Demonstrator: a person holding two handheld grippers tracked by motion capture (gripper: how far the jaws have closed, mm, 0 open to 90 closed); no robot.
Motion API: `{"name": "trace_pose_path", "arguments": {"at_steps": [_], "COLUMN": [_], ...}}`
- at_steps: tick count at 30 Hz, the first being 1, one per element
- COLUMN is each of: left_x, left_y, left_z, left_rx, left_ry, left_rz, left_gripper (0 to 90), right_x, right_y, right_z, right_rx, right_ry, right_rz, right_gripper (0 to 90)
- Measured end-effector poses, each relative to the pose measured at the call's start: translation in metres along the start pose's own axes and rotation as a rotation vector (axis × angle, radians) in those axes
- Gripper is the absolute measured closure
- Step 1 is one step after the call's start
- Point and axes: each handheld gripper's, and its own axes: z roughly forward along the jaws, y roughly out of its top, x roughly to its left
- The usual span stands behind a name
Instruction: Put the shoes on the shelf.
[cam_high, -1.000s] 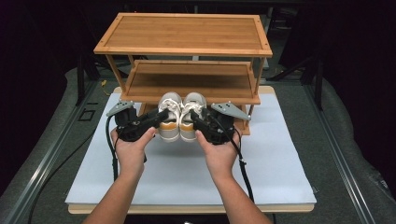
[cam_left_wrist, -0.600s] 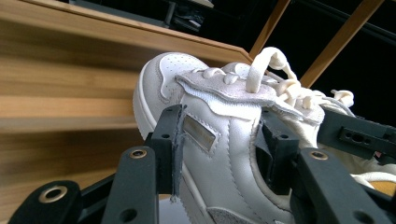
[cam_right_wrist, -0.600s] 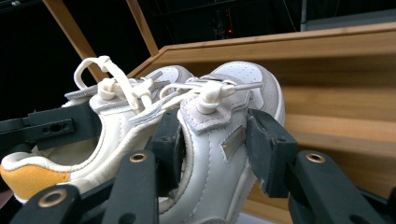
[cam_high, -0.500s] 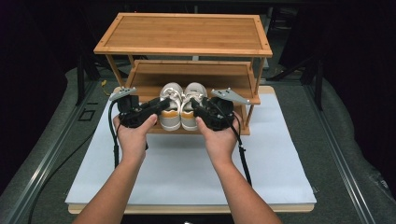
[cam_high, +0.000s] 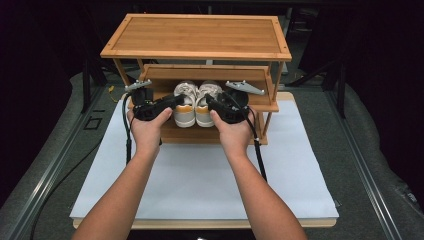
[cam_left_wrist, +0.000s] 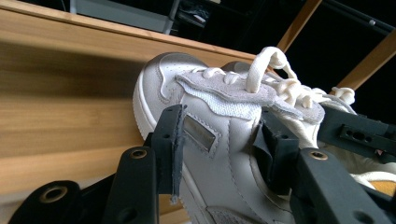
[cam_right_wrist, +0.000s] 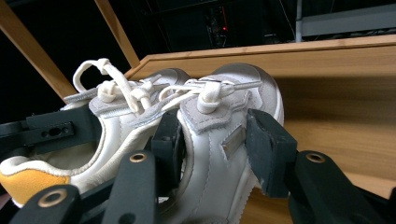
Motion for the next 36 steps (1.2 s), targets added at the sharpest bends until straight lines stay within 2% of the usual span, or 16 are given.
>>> {"name": "trace_pose_path", "arguments": {"at_steps": [2, 8, 12, 24, 26, 29, 33, 34, 36], "left_x": [0.003, 0.002, 0.003, 0.009, 0.010, 0.012, 0.015, 0.017, 0.017], "left_y": [0.003, 0.011, 0.013, 0.015, 0.015, 0.016, 0.014, 0.012, 0.012], "left_z": [0.006, 0.015, 0.018, 0.029, 0.029, 0.033, 0.036, 0.038, 0.039], "left_rx": [0.000, 0.006, 0.003, 0.015, 0.012, 0.026, 0.041, 0.051, 0.042], "left_ry": [-0.003, 0.002, -0.004, -0.016, -0.016, -0.012, -0.006, -0.006, -0.005], "left_rz": [-0.016, -0.012, -0.021, -0.051, -0.055, -0.056, -0.057, -0.050, -0.055], "left_gripper": [57.2, 57.2, 57.2, 57.2, 57.2, 57.1, 56.9, 56.9, 56.8], "right_x": [-0.003, -0.008, -0.013, -0.022, -0.023, -0.023, -0.024, -0.024, -0.024], "right_y": [0.003, 0.010, 0.014, 0.015, 0.015, 0.014, 0.013, 0.012, 0.011], "right_z": [0.004, 0.010, 0.012, 0.020, 0.020, 0.025, 0.028, 0.029, 0.030], "right_rx": [-0.006, 0.002, 0.001, -0.002, 0.018, -0.001, 0.024, 0.050, 0.050], "right_ry": [0.002, -0.007, -0.004, 0.000, 0.005, 0.003, -0.018, -0.027, -0.026], "right_rz": [0.013, 0.004, 0.017, 0.054, 0.059, 0.067, 0.063, 0.050, 0.047], "right_gripper": [57.7, 57.7, 57.7, 57.5, 57.5, 57.4, 57.2, 57.1, 57.1]}}
